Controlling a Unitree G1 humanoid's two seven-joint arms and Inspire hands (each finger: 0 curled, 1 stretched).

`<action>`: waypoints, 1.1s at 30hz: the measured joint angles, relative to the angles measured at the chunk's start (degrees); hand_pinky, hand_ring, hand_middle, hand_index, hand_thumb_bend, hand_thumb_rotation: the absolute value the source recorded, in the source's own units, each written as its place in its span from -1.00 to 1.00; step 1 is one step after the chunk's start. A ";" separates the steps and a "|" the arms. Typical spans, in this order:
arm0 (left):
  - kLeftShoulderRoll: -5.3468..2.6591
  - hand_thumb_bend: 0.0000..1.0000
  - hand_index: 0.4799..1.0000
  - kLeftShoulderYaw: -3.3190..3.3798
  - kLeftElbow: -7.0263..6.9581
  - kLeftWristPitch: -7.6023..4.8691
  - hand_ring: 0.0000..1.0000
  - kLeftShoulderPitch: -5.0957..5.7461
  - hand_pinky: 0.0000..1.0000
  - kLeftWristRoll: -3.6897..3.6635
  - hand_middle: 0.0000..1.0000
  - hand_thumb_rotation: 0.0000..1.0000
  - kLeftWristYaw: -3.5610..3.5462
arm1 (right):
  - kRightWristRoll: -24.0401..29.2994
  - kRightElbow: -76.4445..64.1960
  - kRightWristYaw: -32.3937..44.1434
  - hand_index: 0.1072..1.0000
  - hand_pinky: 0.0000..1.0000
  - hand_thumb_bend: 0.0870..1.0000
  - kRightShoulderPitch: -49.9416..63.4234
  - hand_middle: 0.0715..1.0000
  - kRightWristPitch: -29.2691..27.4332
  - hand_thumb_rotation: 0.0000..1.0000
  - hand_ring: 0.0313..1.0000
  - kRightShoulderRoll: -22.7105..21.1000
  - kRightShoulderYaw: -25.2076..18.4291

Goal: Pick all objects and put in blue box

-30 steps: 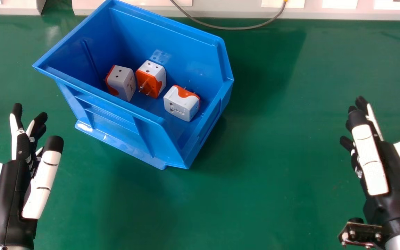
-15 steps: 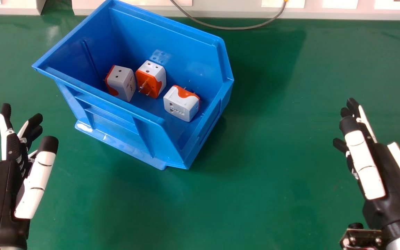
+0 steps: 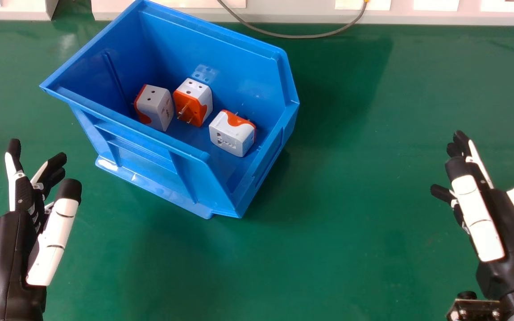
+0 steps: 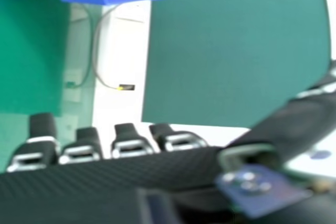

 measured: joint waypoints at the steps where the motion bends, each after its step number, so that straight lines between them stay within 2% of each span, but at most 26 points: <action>1: 0.00 0.30 0.53 -0.01 0.03 -0.03 0.80 0.00 0.48 0.00 0.79 0.70 0.00 | 0.00 -0.11 -0.02 0.97 0.76 -0.31 0.07 1.00 0.02 1.00 1.00 0.07 0.00; 4: 0.02 0.39 0.85 -0.42 0.24 -0.04 0.94 0.05 0.68 0.23 0.94 0.82 -0.06 | 0.00 -0.27 -0.09 0.97 0.75 -0.30 0.24 1.00 0.06 1.00 1.00 0.31 0.00; 6: 0.30 0.43 0.96 -0.52 0.22 -0.03 0.99 0.38 0.87 0.62 0.99 0.85 -0.61 | -0.01 -0.35 -0.12 0.97 0.76 -0.30 0.33 1.00 0.07 1.00 1.00 0.49 0.00; 8: 1.40 0.43 0.96 -0.56 0.21 -0.02 0.99 1.15 0.87 0.65 0.99 0.85 -1.50 | -0.01 -1.03 -0.31 0.97 0.76 -0.30 0.69 1.00 0.11 1.00 1.00 0.52 -0.03; 10: 1.77 0.42 0.98 -0.56 0.20 -0.04 0.99 1.25 0.92 0.65 0.99 0.86 -1.96 | -0.01 -1.23 -0.32 0.97 0.76 -0.30 0.75 1.00 0.12 1.00 1.00 0.51 -0.07; 11: 1.94 0.39 0.99 -0.55 0.18 -0.06 1.00 1.39 0.96 0.63 1.00 0.86 -2.24 | -0.01 -1.45 -0.31 0.97 0.76 -0.30 0.82 1.00 0.11 1.00 1.00 0.51 -0.11; 16: 2.02 0.39 1.00 -0.55 -0.07 -0.34 1.00 2.20 1.00 0.45 1.00 0.84 -2.73 | -0.03 -1.58 -0.31 0.97 0.76 -0.30 0.87 1.00 0.11 1.00 1.00 0.42 -0.36; 19: 2.11 0.42 1.00 -0.53 -0.06 -2.48 1.00 2.37 1.00 0.00 1.00 0.78 -3.37 | -0.06 -1.58 -0.31 0.97 0.76 -0.30 0.87 1.00 0.11 1.00 1.00 0.35 -0.37; 21: 2.16 0.44 1.00 -0.50 -0.06 -3.74 1.00 2.63 1.00 0.01 1.00 0.73 -3.46 | -0.06 -1.58 -0.30 0.97 0.76 -0.29 0.87 1.00 0.11 1.00 1.00 0.27 -0.41; 23: 2.16 0.45 1.00 -0.50 -0.07 -4.41 1.00 3.22 1.00 0.02 1.00 0.71 -3.48 | -0.10 -1.58 -0.31 0.97 0.76 -0.29 0.88 1.00 0.11 1.00 1.00 0.12 -0.45; 25: 2.16 0.47 1.00 -0.50 -0.07 -4.49 1.00 3.60 1.00 0.02 1.00 0.70 -3.48 | -0.23 -1.58 -0.31 0.97 0.76 -0.29 0.91 1.00 0.11 1.00 1.00 0.07 -0.45; 33: 2.08 0.55 1.00 -0.39 -0.30 -4.54 1.00 3.62 1.00 -0.02 1.00 0.63 -3.39 | -0.63 -2.48 -0.31 0.97 0.76 -0.29 1.42 1.00 0.58 1.00 1.00 -0.10 -0.45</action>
